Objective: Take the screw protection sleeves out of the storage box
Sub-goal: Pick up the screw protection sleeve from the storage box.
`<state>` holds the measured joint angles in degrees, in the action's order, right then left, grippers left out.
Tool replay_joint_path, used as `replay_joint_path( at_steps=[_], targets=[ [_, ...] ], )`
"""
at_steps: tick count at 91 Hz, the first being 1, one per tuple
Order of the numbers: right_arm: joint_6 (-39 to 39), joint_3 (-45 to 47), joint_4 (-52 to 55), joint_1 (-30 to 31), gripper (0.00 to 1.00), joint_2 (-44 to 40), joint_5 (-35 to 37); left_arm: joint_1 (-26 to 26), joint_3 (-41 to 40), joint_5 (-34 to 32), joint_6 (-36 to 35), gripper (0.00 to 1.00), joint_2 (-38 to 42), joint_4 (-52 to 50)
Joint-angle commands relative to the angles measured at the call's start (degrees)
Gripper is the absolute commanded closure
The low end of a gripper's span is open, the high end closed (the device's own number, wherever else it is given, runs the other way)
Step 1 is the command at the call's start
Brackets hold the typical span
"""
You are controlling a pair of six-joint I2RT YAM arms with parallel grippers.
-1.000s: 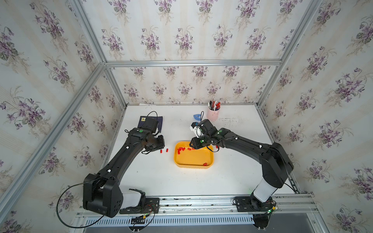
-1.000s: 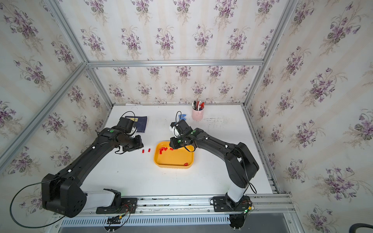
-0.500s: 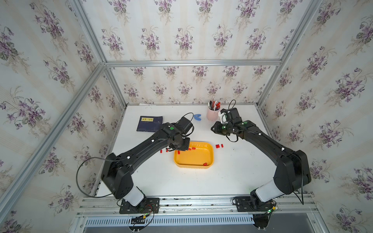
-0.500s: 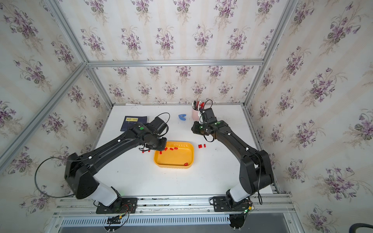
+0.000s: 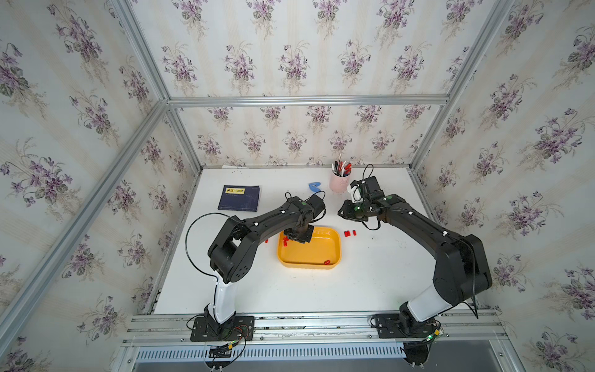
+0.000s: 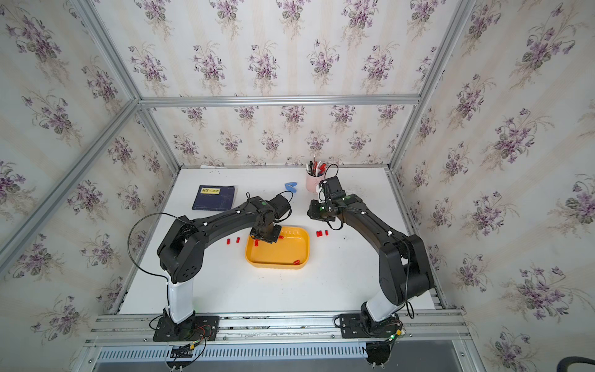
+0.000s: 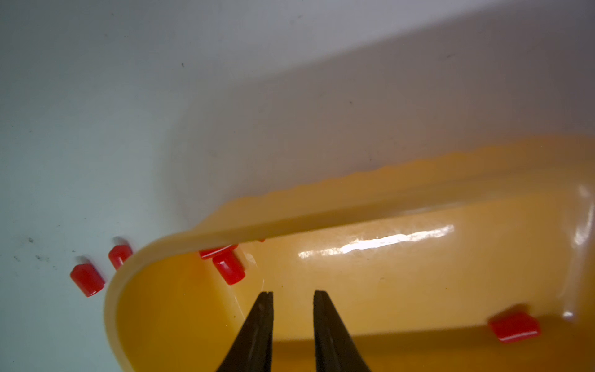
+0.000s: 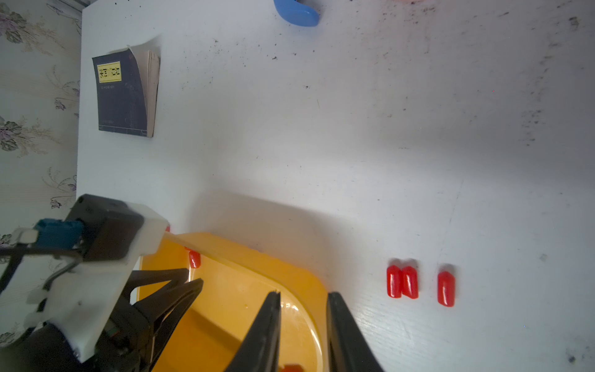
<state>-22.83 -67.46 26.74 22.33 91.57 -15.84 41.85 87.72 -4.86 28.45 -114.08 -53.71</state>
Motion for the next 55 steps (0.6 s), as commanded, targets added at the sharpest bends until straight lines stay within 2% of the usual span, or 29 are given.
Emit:
replay_joint_path(
  at_steps=[1,20,55],
  targets=[
    [1.1,0.5,-0.9,0.0,0.71,0.1,0.4,-0.9,-0.3,-1.7,-2.1,0.72,-1.3,1.4],
    [1.2,1.2,-1.1,0.0,0.71,0.5,0.7,-1.7,-0.4,-2.5,-4.8,0.71,-2.8,3.2],
    [1.3,1.1,-1.2,0.0,0.71,0.8,0.7,-3.3,-1.3,-2.6,-5.4,0.72,-5.1,4.3]
  ],
)
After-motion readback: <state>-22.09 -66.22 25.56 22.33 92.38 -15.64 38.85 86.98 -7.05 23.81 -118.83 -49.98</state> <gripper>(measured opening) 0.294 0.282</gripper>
